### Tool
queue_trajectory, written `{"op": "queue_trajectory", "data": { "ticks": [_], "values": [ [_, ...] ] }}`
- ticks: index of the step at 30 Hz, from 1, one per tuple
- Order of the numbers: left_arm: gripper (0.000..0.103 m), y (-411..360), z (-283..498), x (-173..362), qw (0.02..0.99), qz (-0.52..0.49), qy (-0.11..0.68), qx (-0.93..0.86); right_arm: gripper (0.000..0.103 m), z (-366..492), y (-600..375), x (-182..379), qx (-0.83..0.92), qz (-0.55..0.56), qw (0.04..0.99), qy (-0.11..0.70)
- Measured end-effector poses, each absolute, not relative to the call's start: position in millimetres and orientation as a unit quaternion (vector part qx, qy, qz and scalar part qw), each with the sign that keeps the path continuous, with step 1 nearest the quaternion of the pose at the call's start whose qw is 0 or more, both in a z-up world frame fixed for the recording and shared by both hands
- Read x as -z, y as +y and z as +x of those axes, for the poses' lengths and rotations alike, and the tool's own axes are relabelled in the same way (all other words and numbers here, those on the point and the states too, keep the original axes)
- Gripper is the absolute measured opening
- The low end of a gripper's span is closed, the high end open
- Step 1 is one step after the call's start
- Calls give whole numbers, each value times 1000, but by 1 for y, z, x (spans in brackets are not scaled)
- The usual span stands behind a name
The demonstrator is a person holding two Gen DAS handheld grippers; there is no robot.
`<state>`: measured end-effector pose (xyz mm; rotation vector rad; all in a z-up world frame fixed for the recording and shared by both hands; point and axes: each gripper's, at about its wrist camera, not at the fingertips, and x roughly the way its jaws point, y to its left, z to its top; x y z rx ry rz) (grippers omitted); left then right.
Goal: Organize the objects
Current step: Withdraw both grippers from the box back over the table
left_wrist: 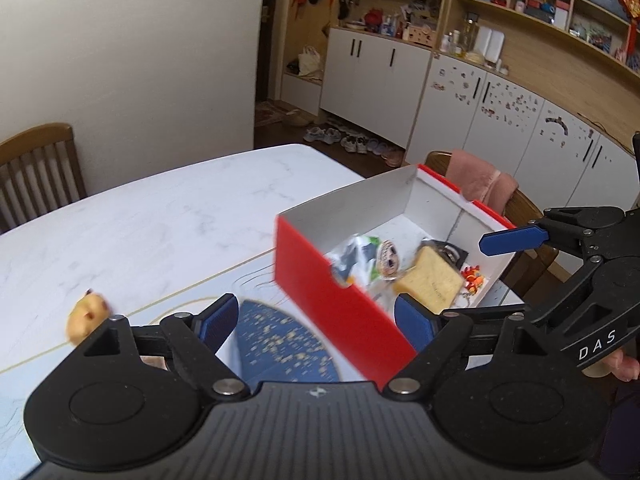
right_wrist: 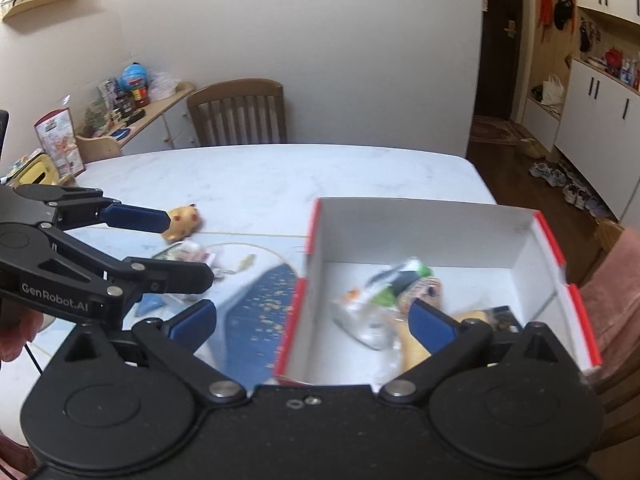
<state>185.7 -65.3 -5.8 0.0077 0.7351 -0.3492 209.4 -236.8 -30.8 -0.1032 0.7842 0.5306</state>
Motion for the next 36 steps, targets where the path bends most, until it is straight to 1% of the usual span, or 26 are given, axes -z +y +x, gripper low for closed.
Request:
{"op": "queue_trajectory", "data": {
  "ticks": [2, 4, 6, 12, 22, 27, 36],
  "values": [
    [87, -52, 181, 8, 919, -1, 359, 165, 102, 207, -224, 31, -257, -51, 887, 380],
    [97, -38, 177, 11, 920, -3, 359, 158, 103, 206, -212, 32, -261, -51, 885, 383],
    [102, -25, 176, 15, 920, -7, 364, 146, 103, 205, -201, 33, -262, -52, 883, 386],
    [102, 21, 168, 27, 921, -32, 364, 132, 103, 203, -168, 38, -264, -54, 878, 395],
    [102, 90, 174, 35, 932, -17, 350, 87, 102, 207, -116, 48, -257, -65, 876, 403],
    [102, 109, 190, 40, 932, 18, 353, 78, 102, 211, -93, 56, -253, -72, 875, 406],
    [102, 130, 229, 59, 919, 17, 382, 100, 102, 222, -57, 74, -249, -91, 872, 411]
  ]
}}
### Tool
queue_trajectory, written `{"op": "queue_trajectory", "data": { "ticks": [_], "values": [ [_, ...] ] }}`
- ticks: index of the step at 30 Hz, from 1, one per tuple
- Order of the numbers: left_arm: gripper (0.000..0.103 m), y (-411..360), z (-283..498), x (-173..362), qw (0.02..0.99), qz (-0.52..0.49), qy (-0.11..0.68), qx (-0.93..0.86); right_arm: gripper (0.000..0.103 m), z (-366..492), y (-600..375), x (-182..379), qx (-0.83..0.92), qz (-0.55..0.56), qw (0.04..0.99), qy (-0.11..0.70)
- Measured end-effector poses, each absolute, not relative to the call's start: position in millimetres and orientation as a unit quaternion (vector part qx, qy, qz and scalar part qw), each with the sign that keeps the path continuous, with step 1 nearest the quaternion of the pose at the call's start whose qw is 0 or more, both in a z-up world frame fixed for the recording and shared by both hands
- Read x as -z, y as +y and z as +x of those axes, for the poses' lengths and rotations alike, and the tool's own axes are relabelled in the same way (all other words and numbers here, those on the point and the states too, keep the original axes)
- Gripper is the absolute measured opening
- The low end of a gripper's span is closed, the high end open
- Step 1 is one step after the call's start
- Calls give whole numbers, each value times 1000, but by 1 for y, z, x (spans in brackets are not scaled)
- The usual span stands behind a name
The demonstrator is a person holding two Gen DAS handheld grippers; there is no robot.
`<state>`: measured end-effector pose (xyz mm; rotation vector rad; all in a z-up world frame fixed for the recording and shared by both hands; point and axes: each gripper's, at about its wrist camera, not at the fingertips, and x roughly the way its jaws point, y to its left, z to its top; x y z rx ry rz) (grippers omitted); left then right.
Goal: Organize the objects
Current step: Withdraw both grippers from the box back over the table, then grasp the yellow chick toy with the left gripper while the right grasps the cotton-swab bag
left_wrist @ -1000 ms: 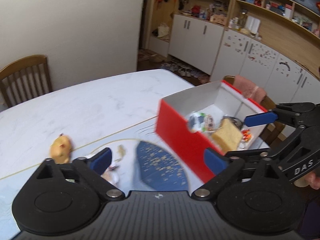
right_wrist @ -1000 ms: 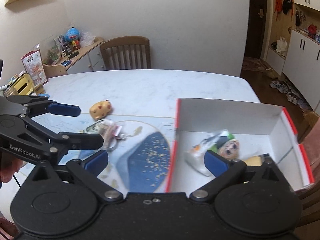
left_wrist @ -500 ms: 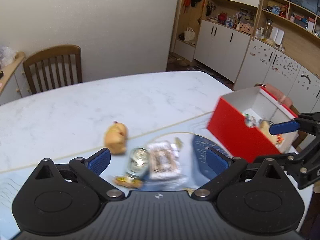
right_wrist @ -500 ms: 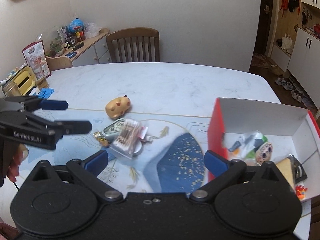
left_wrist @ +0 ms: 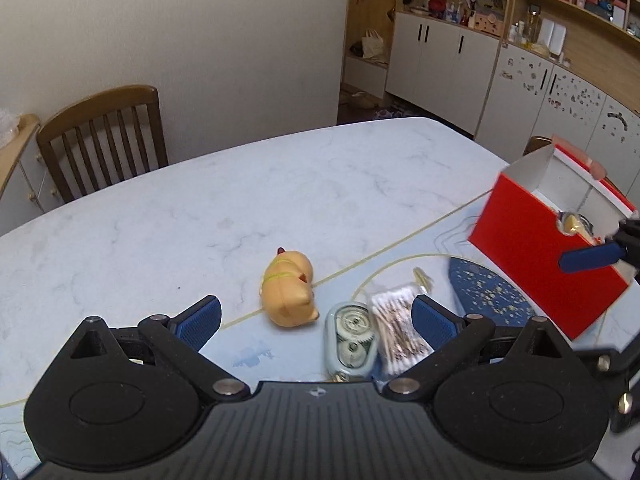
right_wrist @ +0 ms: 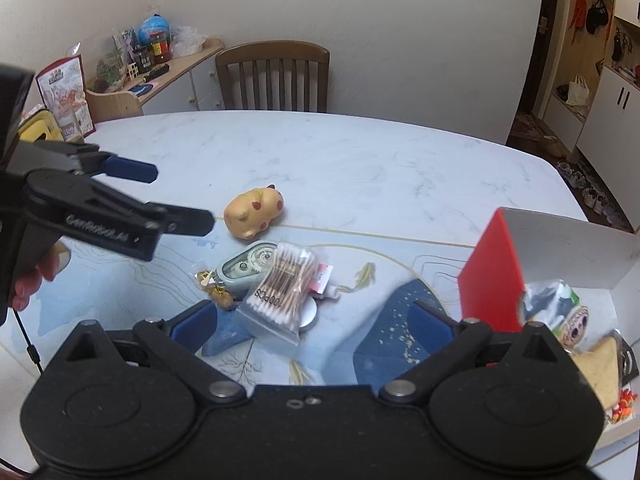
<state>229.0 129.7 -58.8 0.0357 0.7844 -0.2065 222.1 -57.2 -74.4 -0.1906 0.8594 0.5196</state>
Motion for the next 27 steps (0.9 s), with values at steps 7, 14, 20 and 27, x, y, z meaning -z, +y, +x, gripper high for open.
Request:
{"op": "queue_trajectory", "data": {
  "ticks": [7, 14, 20, 27],
  "values": [
    [102, 134, 262, 75, 915, 16, 394, 81, 101, 236, -38, 94, -242, -87, 863, 434],
    [102, 138, 293, 97, 911, 13, 410, 50, 98, 249, -23, 109, -238, -101, 859, 442],
    [102, 140, 308, 112, 912, 14, 408, 37, 94, 261, -15, 125, -229, -108, 855, 452],
    [102, 132, 319, 125, 909, 30, 413, 42, 82, 271, -6, 137, -227, -115, 850, 462]
  ]
}}
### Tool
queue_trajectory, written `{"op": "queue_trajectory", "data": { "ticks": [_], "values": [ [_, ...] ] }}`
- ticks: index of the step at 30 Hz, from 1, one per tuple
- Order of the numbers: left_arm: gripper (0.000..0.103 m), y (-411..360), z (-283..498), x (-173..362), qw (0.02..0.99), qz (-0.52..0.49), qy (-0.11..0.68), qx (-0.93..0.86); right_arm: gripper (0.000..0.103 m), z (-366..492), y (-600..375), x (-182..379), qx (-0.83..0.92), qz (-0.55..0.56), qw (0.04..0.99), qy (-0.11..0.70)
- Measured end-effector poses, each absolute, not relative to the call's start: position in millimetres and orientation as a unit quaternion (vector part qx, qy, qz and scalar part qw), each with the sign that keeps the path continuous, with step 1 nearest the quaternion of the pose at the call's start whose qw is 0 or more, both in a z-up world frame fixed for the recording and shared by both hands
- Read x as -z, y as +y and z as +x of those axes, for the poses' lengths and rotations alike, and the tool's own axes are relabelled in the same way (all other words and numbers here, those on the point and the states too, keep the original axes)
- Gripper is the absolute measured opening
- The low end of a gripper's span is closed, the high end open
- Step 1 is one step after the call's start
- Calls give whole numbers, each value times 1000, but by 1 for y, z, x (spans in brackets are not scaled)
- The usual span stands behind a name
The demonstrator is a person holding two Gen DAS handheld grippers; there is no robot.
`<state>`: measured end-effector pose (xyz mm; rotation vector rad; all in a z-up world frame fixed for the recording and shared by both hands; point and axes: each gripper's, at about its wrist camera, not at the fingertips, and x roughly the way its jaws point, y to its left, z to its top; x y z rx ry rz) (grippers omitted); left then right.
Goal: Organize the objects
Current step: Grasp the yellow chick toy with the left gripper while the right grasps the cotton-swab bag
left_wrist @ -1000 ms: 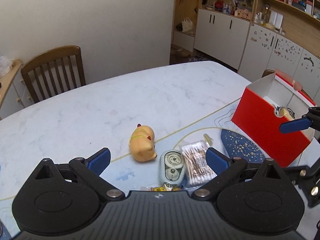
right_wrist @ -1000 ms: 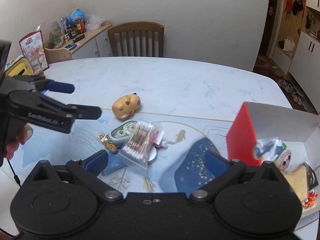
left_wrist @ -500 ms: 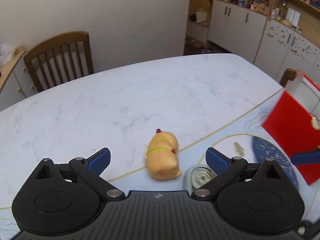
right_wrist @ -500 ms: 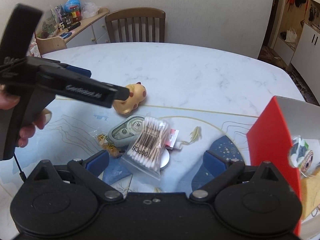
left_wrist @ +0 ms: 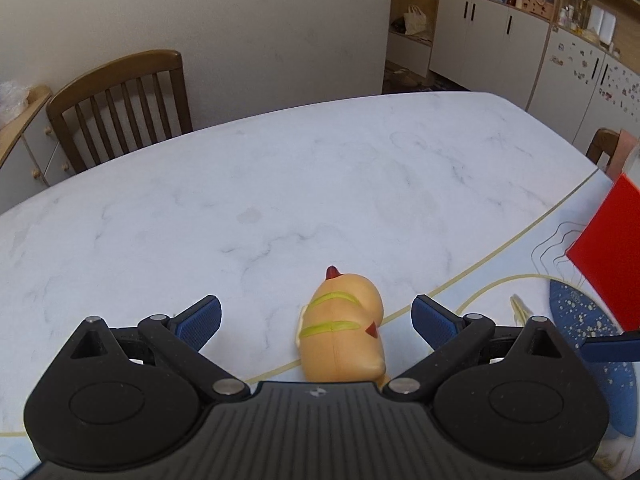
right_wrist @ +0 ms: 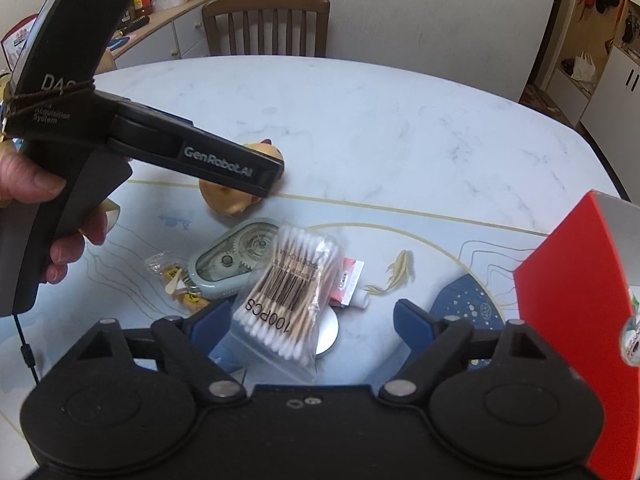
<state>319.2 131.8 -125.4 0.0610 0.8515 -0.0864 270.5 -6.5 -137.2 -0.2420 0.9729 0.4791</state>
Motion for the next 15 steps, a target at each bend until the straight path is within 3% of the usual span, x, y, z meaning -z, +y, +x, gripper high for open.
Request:
{"op": "queue_trajectory", "data": {
  "ticks": [12, 15],
  "values": [
    [101, 131, 323, 135, 908, 18, 411, 72, 62, 277, -1, 145, -237, -98, 841, 476],
    [93, 132, 322, 136, 908, 10, 412, 73, 56, 278, -4, 146, -238, -85, 840, 480]
  ]
}}
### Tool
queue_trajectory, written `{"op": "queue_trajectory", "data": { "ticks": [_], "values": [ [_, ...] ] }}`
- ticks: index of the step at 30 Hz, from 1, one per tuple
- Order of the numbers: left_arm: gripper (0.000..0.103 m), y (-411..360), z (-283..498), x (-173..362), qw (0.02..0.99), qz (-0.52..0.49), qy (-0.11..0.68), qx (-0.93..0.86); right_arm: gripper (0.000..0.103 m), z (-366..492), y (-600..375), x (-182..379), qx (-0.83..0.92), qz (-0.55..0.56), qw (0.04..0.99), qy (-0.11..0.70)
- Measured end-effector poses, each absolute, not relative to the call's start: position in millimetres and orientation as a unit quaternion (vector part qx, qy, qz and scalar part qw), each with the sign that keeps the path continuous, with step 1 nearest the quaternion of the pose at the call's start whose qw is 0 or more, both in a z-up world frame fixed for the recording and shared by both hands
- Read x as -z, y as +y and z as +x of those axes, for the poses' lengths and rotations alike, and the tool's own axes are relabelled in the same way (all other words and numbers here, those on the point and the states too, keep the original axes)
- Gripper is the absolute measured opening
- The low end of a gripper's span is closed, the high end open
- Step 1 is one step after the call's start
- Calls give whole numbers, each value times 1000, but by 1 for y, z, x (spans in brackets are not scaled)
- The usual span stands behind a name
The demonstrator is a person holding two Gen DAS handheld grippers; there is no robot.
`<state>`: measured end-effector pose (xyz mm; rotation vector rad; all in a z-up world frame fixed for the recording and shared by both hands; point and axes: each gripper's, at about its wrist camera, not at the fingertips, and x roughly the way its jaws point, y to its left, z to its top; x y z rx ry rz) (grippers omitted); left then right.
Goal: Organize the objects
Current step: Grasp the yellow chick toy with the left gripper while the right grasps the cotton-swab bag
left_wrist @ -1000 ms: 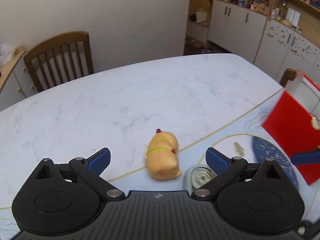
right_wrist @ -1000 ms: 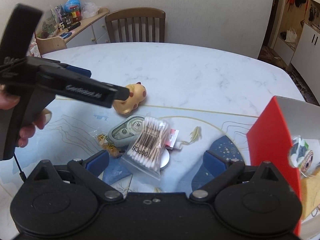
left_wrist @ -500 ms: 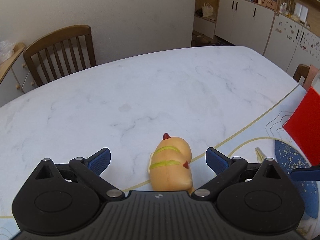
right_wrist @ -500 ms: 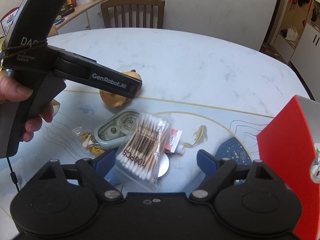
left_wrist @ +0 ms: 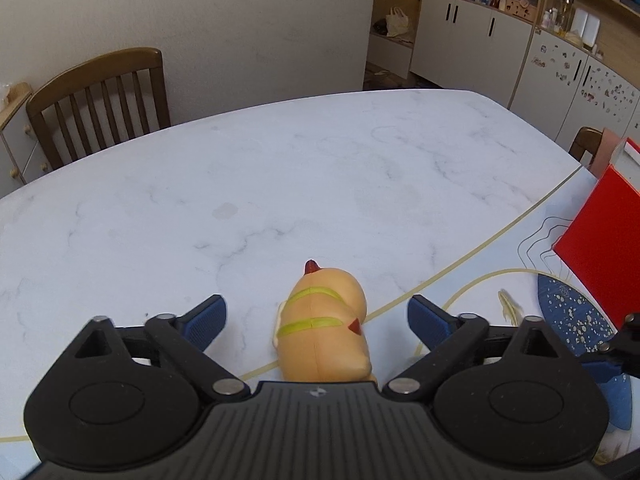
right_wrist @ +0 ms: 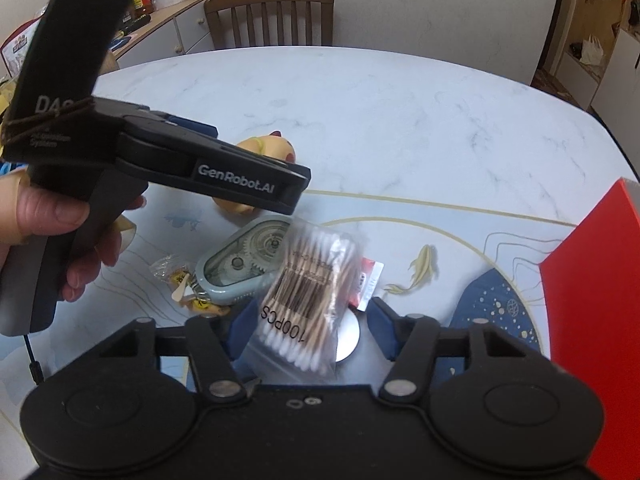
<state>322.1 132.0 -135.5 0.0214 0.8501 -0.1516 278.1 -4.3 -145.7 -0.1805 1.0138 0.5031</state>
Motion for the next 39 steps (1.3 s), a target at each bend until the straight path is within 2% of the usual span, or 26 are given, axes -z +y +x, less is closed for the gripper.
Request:
{"op": "queue_trajectory", "data": {
  "ticks": [2, 4, 7, 8, 13, 15, 26, 39],
  "values": [
    [84, 133, 321, 136, 907, 3, 414, 74, 53, 278, -5, 145, -238, -83, 840, 480],
    [66, 135, 322, 137, 904, -10, 421, 76, 51, 278, -5, 144, -237, -83, 841, 479],
    [51, 137, 324, 139, 898, -22, 433, 77, 46, 276, -5, 143, -236, -82, 842, 478],
    [49, 137, 323, 139, 896, -22, 436, 77, 41, 275, -6, 143, -233, -82, 843, 478],
    [46, 135, 319, 135, 895, -19, 440, 71, 25, 274, -7, 141, -232, -81, 845, 476],
    [45, 134, 317, 133, 894, -17, 443, 67, 22, 273, -8, 139, -229, -76, 846, 475],
    [44, 141, 290, 113, 896, -34, 437, 72, 20, 260, -31, 113, -240, -25, 851, 466],
    [44, 118, 236, 65, 903, -23, 419, 96, 20, 234, -70, 63, -247, 3, 868, 431]
  ]
}}
